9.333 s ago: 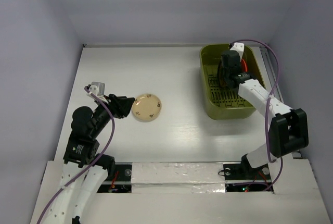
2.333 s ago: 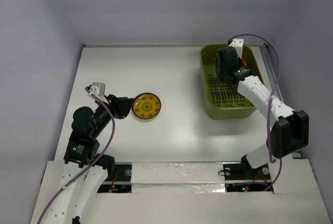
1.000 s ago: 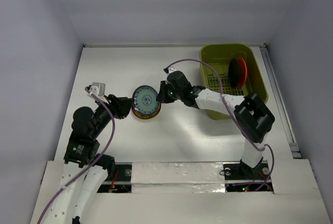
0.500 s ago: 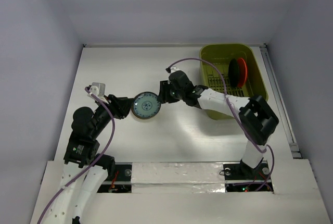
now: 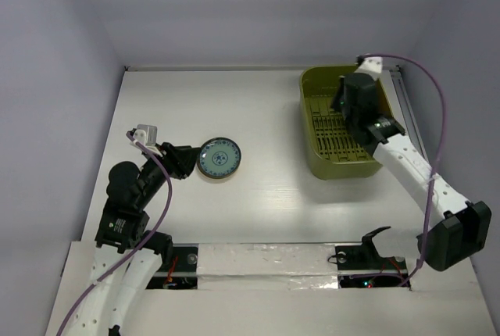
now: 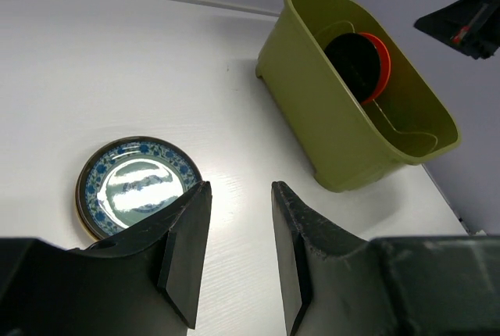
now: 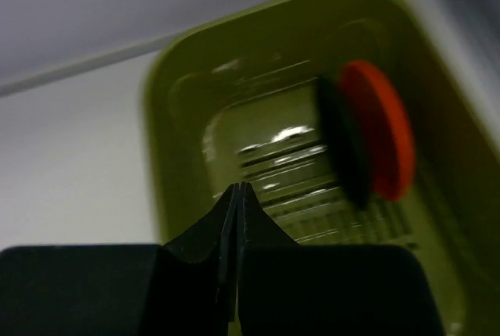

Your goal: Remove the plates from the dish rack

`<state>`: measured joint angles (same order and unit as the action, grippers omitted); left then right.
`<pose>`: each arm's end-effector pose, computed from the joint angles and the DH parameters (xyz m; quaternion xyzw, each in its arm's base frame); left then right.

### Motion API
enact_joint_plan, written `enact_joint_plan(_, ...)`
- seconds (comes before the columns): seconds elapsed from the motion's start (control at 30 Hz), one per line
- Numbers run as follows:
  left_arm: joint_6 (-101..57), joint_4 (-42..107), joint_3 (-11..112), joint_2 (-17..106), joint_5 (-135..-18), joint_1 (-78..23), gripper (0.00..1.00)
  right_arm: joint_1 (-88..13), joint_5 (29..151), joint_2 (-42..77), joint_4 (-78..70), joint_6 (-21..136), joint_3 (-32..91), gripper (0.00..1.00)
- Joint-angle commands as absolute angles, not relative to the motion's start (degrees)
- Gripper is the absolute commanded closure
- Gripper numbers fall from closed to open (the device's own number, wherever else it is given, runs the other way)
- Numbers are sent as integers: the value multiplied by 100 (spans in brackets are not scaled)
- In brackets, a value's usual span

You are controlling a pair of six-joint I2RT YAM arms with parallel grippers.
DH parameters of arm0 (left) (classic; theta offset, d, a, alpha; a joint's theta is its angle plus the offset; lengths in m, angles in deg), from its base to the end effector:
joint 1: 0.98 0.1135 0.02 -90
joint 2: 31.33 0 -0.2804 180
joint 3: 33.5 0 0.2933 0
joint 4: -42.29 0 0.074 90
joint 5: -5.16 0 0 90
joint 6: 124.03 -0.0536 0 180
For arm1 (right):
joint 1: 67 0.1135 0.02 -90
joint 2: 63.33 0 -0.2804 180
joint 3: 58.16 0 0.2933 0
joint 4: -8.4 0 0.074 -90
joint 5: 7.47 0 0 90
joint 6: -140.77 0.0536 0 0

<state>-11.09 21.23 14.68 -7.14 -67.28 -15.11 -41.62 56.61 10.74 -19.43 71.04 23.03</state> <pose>0.1484 -0.0540 0.3540 0.0580 0.6872 -0.3274 0.6459 0.3248 0.1282 0.3763 0.0916 0.8066 0.0449 0.5822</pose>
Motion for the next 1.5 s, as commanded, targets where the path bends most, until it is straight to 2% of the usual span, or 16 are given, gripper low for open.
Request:
enact_joint_plan(0.0, -1135, 2389, 1451, -768, -6700, -1478, 66, -4660, 4888, 1146, -2343, 6713, 2404, 100)
enact_joint_plan(0.1, -1135, 2389, 1460, -760, -6700, -1478, 66, -4986, 4606, 1524, -2581, 6572, 2650, 91)
enact_joint_plan(0.13, -1135, 2381, 1451, -760, -6700, -1478, 66, -5056, 4544, 1603, -2616, 6545, 2677, 73)
enact_joint_plan(0.17, -1135, 2389, 1460, -751, -6700, -1478, 66, -5196, 4552, 1673, -2608, 6519, 2694, 67)
enact_joint_plan(0.23, -1135, 2381, 1451, -733, -6691, -1478, 66, -5320, 4684, 1858, -2581, 6457, 2712, 59)
enact_joint_plan(0.27, -1144, 2389, 1451, -725, -6700, -1478, 66, -5373, 4710, 1920, -2581, 6431, 2721, 59)
enact_joint_plan(0.6, -1135, 2407, 1451, -628, -6665, -1478, 66, -5619, 4570, 2667, -2581, 6360, 3028, 59)
enact_joint_plan(0.9, -1135, 2407, 1442, -575, -6665, -1478, 66, -5619, 4439, 3220, -2528, 6273, 3266, 63)
enact_joint_plan(1.1, -1135, 2407, 1451, -557, -6656, -1478, 66, -5619, 4341, 3362, -2625, 6193, 3441, 70)
enact_joint_plan(1.17, -1135, 2416, 1451, -566, -6665, -1478, 66, -5619, 4359, 3300, -2669, 6176, 3442, 77)
enact_joint_plan(1.47, -1135, 2416, 1451, -575, -6665, -1478, 66, -5550, 4307, 2809, -2739, 6062, 3389, 91)
